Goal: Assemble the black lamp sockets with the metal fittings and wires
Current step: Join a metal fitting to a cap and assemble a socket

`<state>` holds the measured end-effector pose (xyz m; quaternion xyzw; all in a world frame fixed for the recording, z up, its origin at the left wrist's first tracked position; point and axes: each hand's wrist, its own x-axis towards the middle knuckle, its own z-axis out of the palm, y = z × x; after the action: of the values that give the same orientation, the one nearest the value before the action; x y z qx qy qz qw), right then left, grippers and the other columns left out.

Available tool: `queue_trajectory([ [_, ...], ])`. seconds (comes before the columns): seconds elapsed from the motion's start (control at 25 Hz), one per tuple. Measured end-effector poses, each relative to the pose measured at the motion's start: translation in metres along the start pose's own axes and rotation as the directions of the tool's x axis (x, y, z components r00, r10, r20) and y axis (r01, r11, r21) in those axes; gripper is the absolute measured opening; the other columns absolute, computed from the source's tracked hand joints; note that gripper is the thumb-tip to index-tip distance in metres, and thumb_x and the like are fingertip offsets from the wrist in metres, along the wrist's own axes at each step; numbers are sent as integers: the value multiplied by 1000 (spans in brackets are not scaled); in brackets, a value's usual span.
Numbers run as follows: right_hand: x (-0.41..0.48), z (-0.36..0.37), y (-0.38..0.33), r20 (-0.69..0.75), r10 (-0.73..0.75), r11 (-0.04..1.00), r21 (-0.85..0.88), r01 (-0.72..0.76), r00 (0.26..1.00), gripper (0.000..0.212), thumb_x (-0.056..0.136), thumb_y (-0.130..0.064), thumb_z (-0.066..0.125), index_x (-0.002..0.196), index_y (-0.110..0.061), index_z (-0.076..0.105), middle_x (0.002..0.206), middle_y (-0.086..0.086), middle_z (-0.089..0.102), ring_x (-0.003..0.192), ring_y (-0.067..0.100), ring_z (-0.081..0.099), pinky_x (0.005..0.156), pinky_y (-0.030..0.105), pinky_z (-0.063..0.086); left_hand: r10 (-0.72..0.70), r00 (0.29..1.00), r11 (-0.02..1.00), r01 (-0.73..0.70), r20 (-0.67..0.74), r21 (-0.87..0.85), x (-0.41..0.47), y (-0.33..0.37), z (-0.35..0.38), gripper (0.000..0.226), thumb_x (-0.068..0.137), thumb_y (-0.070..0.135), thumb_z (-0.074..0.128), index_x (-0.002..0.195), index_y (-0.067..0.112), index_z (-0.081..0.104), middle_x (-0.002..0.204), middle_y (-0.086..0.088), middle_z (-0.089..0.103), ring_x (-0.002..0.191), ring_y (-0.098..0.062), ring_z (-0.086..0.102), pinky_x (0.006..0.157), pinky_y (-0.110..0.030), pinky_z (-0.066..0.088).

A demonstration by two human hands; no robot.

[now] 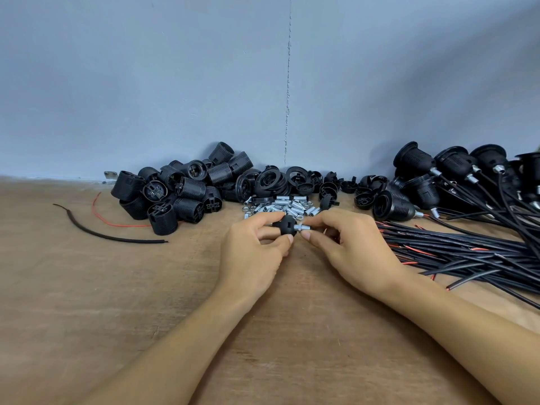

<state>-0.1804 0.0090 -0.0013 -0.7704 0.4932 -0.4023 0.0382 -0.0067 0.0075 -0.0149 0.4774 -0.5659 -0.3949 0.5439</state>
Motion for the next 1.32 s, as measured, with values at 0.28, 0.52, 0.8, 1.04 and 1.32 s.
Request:
queue_trajectory([
  [0.28,-1,0,1,18,82,991,108,-84,996,13,87,-33,74,98,-27,76,74,-31,62,68,2,58,63,9,41,16,1000,1000,-15,-20,8,-1,2,1,41,83,4,78,103,40,70,86,10,79,79,-12,77,84,-38,62],
  [0.52,-1,-2,-1,38,69,990,119,-73,997,15,87,-27,75,102,-26,74,89,-16,68,75,5,62,66,8,42,12,1000,1000,-12,-17,1,-1,2,0,42,84,5,77,96,44,68,84,12,79,78,-12,77,79,-32,60],
  [0.8,-3,-1,-6,49,-31,988,156,23,998,25,83,-34,78,108,-33,75,115,-12,55,87,13,59,72,10,43,14,999,1000,-13,-36,26,1,0,0,42,82,7,79,116,30,71,79,24,75,79,0,74,73,-18,56],
  [1.04,-1,-2,-5,70,63,968,240,-78,996,24,79,-46,78,100,-35,76,123,-16,50,88,8,59,74,16,46,-4,999,1000,5,-32,20,1,0,0,39,82,11,82,110,35,71,82,19,77,80,-4,75,78,-25,58],
  [1.32,-1,-3,-5,115,75,946,307,-107,991,26,79,-40,80,105,-38,75,126,-18,50,87,8,61,74,22,50,-24,999,1000,25,-45,12,2,-2,-1,44,82,11,83,120,28,69,88,9,79,81,-9,76,83,-34,61],
])
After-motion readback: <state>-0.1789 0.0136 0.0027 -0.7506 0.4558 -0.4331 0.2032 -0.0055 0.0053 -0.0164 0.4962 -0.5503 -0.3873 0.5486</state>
